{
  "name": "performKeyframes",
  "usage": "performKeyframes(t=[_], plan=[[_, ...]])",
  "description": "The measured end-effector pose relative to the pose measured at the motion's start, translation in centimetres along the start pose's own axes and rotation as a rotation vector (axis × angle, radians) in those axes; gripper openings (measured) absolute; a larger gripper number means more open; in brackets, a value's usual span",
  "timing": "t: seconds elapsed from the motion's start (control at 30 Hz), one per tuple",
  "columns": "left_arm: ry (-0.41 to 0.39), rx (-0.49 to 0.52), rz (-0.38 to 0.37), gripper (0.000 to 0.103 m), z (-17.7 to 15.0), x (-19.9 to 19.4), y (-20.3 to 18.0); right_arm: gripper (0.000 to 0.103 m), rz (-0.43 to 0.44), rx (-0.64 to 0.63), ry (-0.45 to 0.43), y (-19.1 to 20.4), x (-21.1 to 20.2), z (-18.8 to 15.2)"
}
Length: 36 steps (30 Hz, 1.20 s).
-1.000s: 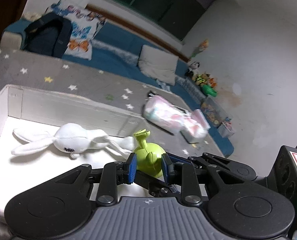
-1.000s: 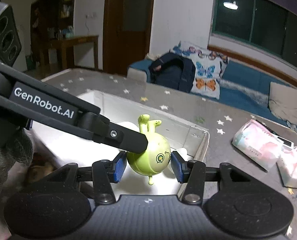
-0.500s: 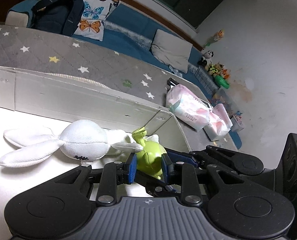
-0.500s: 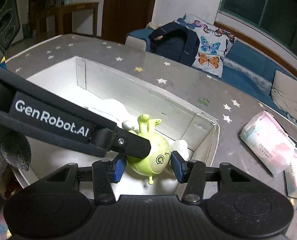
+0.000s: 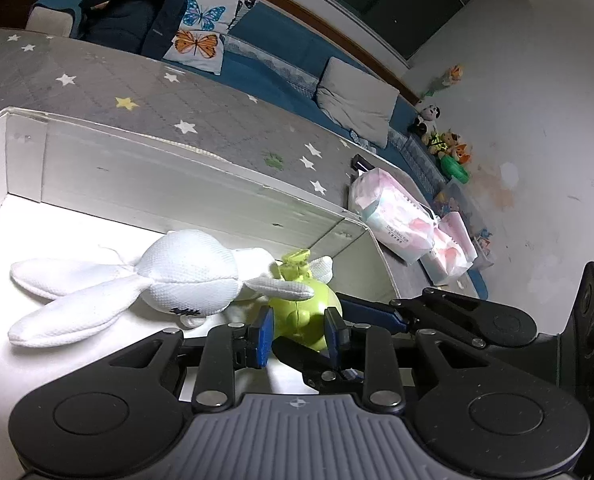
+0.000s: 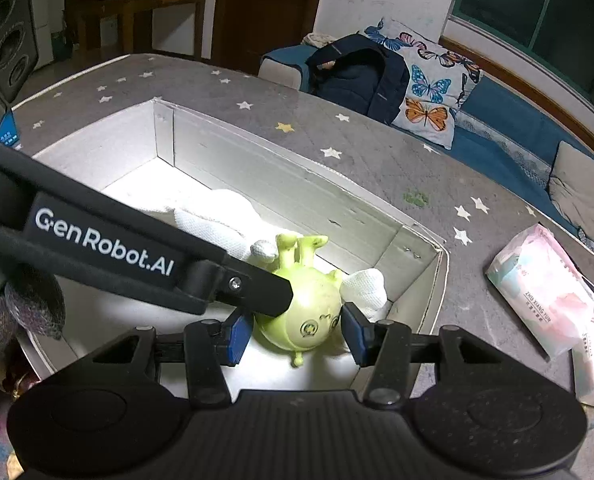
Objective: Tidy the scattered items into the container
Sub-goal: 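Carry the green toy with both grippers and lower it into the box, then open both grippers to release the green toy beside the rabbit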
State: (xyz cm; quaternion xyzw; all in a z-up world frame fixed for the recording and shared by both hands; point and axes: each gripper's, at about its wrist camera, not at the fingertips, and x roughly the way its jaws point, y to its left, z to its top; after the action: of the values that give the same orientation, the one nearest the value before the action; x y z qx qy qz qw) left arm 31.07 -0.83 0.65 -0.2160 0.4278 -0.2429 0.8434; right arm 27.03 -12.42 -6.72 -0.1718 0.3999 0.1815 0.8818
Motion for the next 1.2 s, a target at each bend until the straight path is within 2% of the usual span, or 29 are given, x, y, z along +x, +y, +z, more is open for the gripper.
performKeyframes(t=[0.5, 0.6, 0.93, 1.2], plan=[[-0.039, 0.007, 0.003, 0.03, -0.3, -2.0, -0.6, 0.052, 0.013, 0.051, -0.045, -0.9, -2.1, -0.8], [-0.048, 0.012, 0.003, 0.03, -0.5, -2.4, -0.9, 0.058, 0.013, 0.069, -0.073, -1.0, -3.3, -1.3], [-0.081, 0.015, 0.003, 0.03, -1.9, -4.6, -1.9, 0.058, 0.01, 0.096, -0.172, -1.0, -8.3, -2.9], [-0.121, 0.061, -0.033, 0.03, -4.6, -7.8, -4.0, 0.058, 0.04, 0.085, -0.253, 0.7, -13.3, -7.0]])
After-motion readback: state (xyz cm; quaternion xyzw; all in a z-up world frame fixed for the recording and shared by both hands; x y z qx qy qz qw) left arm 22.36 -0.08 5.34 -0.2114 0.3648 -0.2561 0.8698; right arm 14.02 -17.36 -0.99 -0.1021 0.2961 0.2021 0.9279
